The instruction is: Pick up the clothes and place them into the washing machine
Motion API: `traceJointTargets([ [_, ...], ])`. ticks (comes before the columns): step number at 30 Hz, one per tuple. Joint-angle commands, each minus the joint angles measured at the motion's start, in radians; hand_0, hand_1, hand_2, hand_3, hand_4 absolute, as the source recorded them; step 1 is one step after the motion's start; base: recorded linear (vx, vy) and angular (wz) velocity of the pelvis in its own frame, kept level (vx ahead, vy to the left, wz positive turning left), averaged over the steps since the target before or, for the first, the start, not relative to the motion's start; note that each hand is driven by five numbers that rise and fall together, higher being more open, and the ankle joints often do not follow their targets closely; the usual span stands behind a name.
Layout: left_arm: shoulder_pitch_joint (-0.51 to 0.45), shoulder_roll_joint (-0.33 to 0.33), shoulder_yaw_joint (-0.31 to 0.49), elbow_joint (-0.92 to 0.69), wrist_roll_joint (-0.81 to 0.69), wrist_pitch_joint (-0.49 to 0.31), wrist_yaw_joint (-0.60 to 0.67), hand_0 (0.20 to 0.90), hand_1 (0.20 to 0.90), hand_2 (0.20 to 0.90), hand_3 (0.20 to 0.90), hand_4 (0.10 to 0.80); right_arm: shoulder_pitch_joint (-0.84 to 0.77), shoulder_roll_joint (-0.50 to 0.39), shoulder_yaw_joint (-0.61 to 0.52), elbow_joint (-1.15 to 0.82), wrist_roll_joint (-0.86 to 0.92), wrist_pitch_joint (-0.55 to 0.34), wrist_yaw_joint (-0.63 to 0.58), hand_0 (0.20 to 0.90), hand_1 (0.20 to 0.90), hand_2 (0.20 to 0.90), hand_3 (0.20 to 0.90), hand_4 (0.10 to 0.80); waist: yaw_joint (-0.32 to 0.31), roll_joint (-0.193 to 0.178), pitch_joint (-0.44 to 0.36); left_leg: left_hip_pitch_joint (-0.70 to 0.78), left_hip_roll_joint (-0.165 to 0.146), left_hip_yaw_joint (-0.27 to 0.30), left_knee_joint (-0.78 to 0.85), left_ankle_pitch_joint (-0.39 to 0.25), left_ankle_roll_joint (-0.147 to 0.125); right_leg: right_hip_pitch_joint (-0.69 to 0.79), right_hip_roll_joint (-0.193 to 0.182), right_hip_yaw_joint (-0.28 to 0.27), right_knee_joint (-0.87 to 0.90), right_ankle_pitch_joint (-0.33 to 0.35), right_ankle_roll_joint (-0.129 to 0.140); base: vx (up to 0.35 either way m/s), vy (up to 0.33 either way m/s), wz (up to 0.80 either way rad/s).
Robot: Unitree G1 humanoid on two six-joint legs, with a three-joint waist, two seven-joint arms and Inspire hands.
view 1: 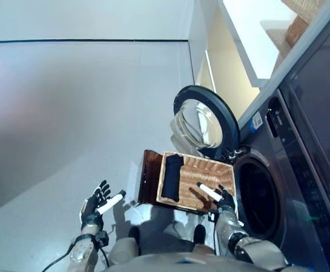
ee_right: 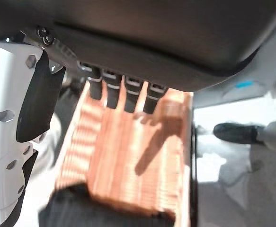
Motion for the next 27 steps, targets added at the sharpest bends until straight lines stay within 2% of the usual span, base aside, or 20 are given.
traceJointTargets([
  [1, -0.007, 0.022, 0.062, -0.072, 0.032, -0.066, 0.006, 0.900, 0.900, 0.900, 0.900, 0.800, -0.046, -0.048, 0.028, -0.060, -0.115, -0.041, -0.059, 0.900, 0.900, 0.900, 0.900, 0.800, 0.025, 0.014, 0.014, -0.007, 0.047, -0.059, -0.107, 0.107, -0.042, 0.044, -0.033, -0.044, 0.090, -0.048, 0.016, 0.005, -0.026, 0.11],
  [7, -0.006, 0.033, 0.076, -0.087, 0.047, -0.070, 0.016, 0.900, 0.900, 0.900, 0.900, 0.800, -0.072, -0.080, 0.082, -0.115, -0.242, -0.024, -0.102, 0.900, 0.900, 0.900, 0.900, 0.800, 0.028, 0.015, 0.058, -0.037, 0.034, -0.069, -0.014, 0.076, -0.042, 0.026, -0.045, -0.045, 0.179, -0.076, 0.011, -0.031, -0.015, 0.11],
  [10, -0.032, 0.063, 0.071, -0.138, 0.041, -0.077, 0.015, 0.900, 0.900, 0.900, 0.900, 0.800, -0.101, -0.117, 0.110, -0.194, -0.276, -0.027, -0.117, 0.900, 0.900, 0.900, 0.900, 0.800, 0.021, 0.028, 0.147, -0.136, 0.027, -0.090, 0.125, 0.056, -0.052, -0.024, -0.062, -0.049, 0.298, -0.114, 0.000, -0.190, -0.019, 0.33],
  [15, -0.039, 0.069, 0.071, -0.159, 0.044, -0.078, 0.013, 0.900, 0.900, 0.900, 0.900, 0.800, -0.145, -0.142, 0.145, -0.214, -0.329, -0.023, -0.131, 0.900, 0.900, 0.900, 0.900, 0.800, 0.015, 0.042, 0.174, -0.221, 0.025, -0.102, 0.235, 0.019, -0.045, -0.108, -0.066, -0.035, 0.405, -0.157, -0.015, -0.086, 0.018, 0.20],
  [20, -0.024, 0.072, 0.083, -0.198, 0.044, -0.073, 0.004, 0.900, 0.900, 0.900, 0.900, 0.800, -0.181, -0.145, 0.141, -0.192, -0.310, -0.025, -0.150, 0.900, 0.900, 0.900, 0.900, 0.800, 0.020, 0.049, 0.188, -0.295, 0.020, -0.108, 0.338, -0.027, -0.032, -0.182, -0.075, -0.013, 0.504, -0.198, -0.031, -0.040, 0.020, 0.01],
  [27, -0.011, 0.080, 0.095, -0.251, 0.036, -0.086, 0.004, 0.900, 0.900, 0.900, 0.900, 0.800, -0.224, -0.165, 0.178, -0.186, -0.380, -0.013, -0.190, 0.900, 0.900, 0.900, 0.900, 0.800, 0.033, 0.060, 0.204, -0.369, 0.001, -0.112, 0.401, -0.045, -0.021, -0.246, -0.087, 0.000, 0.560, -0.211, -0.039, -0.025, 0.015, 0.02],
])
